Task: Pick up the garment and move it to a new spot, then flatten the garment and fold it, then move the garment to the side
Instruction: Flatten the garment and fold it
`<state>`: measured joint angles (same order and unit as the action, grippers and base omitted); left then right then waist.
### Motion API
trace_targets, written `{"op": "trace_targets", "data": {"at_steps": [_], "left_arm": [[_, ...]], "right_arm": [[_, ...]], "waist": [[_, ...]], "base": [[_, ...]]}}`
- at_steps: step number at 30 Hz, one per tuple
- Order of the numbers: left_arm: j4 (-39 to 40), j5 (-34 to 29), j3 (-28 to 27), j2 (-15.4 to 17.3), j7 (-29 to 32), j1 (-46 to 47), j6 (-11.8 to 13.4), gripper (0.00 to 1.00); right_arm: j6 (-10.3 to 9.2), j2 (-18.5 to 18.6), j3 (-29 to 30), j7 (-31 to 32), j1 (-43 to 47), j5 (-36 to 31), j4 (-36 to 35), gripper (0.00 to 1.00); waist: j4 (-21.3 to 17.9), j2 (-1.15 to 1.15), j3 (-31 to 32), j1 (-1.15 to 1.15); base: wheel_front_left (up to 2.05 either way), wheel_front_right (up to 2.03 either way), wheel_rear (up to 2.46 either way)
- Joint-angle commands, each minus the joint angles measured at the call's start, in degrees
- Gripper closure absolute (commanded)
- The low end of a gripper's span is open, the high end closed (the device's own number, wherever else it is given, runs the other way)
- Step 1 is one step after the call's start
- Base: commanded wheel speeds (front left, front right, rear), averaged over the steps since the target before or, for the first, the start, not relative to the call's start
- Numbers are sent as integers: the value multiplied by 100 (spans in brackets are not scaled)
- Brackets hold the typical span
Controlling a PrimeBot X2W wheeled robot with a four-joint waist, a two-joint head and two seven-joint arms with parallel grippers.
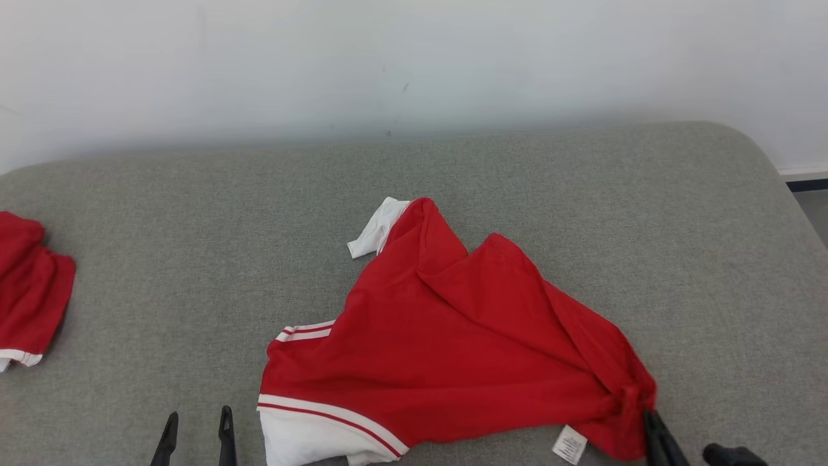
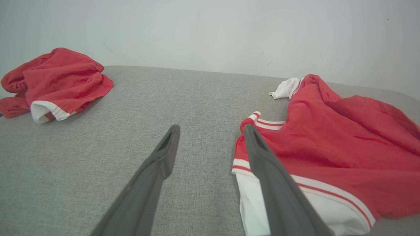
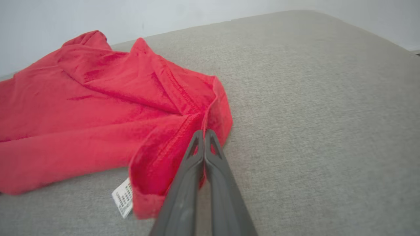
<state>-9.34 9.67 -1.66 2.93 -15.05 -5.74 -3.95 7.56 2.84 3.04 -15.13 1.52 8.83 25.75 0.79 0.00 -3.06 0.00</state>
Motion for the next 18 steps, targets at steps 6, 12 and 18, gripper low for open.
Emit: {"op": "trace_targets", "data": {"at_steps": [6,12,18], "left_arm": [[16,32,-19,-6,-19,-10,20,0],[-9,48,-19,-6,-19,78,16,0],[-12,44,-13,-5,-19,119,13,0]], "right_arm": [[-15,5,900,-2,-194,260,182,100],[-15,77,1441,-3,-547,238,636,0],[-15,60,1624,-2,-522,159,-8,0]], "waist": [[-131,0,-71,0],[-211,0,-164,0],[-250,0,-224,0]], "base": [[0,0,0],[0,0,0],[0,0,0]]}}
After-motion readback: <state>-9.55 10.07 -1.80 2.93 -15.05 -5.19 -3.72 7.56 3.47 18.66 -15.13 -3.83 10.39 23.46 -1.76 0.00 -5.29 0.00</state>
